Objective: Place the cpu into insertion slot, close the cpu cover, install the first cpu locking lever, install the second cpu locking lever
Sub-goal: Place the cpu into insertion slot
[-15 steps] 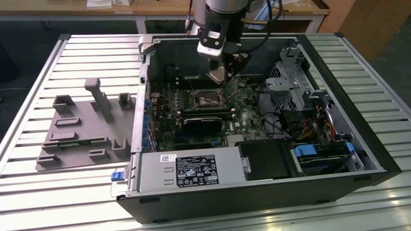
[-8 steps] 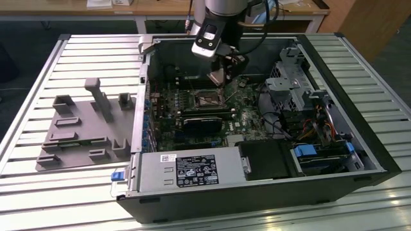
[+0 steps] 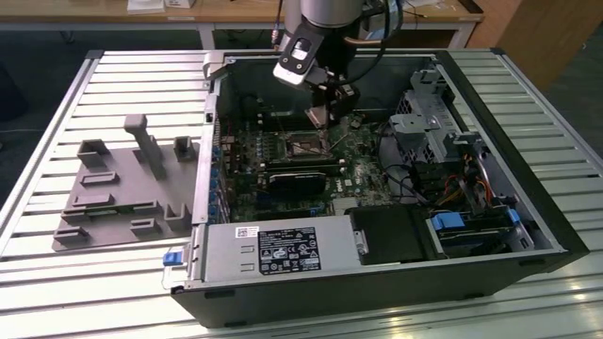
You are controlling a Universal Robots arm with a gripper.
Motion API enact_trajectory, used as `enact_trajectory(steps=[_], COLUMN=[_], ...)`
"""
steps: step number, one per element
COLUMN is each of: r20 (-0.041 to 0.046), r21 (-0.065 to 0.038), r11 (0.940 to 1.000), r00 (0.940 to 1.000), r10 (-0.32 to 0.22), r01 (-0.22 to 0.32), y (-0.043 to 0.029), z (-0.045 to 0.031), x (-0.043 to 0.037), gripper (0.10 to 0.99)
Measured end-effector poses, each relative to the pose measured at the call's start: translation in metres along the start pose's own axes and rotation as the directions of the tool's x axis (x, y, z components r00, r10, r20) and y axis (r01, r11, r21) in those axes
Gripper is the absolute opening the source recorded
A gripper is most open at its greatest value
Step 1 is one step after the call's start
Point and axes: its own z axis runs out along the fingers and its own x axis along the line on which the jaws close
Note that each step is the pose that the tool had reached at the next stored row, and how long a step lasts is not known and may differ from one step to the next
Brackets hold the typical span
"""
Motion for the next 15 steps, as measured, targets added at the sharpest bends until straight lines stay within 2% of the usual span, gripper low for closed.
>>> enact_trajectory(steps=[3,6,10,15], r20=[0.005,0.0098,0.0156,0.0217], r21=[-0.001,-0.003,-0.005,-0.007], r11=[0.9985,0.9941,0.9848,0.97], r00=[0.9985,0.994,0.9847,0.9697], r10=[0.055,0.109,0.174,0.243], r01=[-0.055,-0.109,-0.174,-0.243], y=[-0.0002,-0.0004,-0.0009,-0.0019], z=[0.002,0.0042,0.0069,0.0099], x=[0.0,-0.0001,0.0,0.0002], gripper=[0.537,0.537,0.537,0.537])
